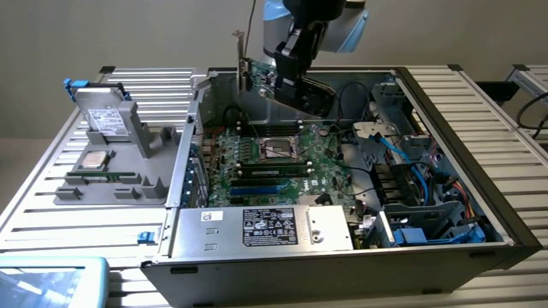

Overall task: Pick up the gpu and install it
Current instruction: 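Insert the gpu into the slot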

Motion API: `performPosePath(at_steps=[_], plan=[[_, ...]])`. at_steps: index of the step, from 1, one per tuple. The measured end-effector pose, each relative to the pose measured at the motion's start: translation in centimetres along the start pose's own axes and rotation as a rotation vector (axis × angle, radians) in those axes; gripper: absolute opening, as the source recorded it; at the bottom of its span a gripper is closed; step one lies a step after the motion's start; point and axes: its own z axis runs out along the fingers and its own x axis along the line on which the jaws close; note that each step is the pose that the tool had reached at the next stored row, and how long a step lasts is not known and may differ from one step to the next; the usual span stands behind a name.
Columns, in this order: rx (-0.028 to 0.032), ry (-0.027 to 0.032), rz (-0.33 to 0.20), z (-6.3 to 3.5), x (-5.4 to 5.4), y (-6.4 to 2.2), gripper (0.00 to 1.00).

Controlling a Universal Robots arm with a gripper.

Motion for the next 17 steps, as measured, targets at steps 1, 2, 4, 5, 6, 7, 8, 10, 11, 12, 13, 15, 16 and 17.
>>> performPosePath(at_steps=[1,2,4,5,6,7,8,10,11,12,13,15,16,17], plan=[[0.0002,0.0021,-0.018,0.02,0.00,0.00,0.28],[0.0004,0.0044,-0.036,0.03,0.00,0.00,0.28],[0.0008,0.0088,-0.072,0.05,0.00,-0.01,0.28],[0.0011,0.0110,-0.090,0.06,0.00,-0.01,0.28],[0.0013,0.0130,-0.108,0.07,0.00,-0.01,0.28],[0.0016,0.0151,-0.126,0.09,0.00,-0.01,0.28],[0.0021,0.0172,-0.143,0.09,-0.01,-0.02,0.28],[0.0031,0.0217,-0.181,0.11,0.00,-0.02,0.28],[0.0037,0.0235,-0.198,0.12,0.00,-0.01,0.28],[0.0044,0.0255,-0.216,0.12,0.00,-0.02,0.28],[0.0052,0.0274,-0.234,0.13,0.00,-0.02,0.28],[0.0074,0.0312,-0.270,0.14,0.00,-0.02,0.28],[0.0092,0.0326,-0.288,0.14,0.00,-0.02,0.28],[0.0123,0.0337,-0.307,0.15,0.00,-0.02,0.28]])
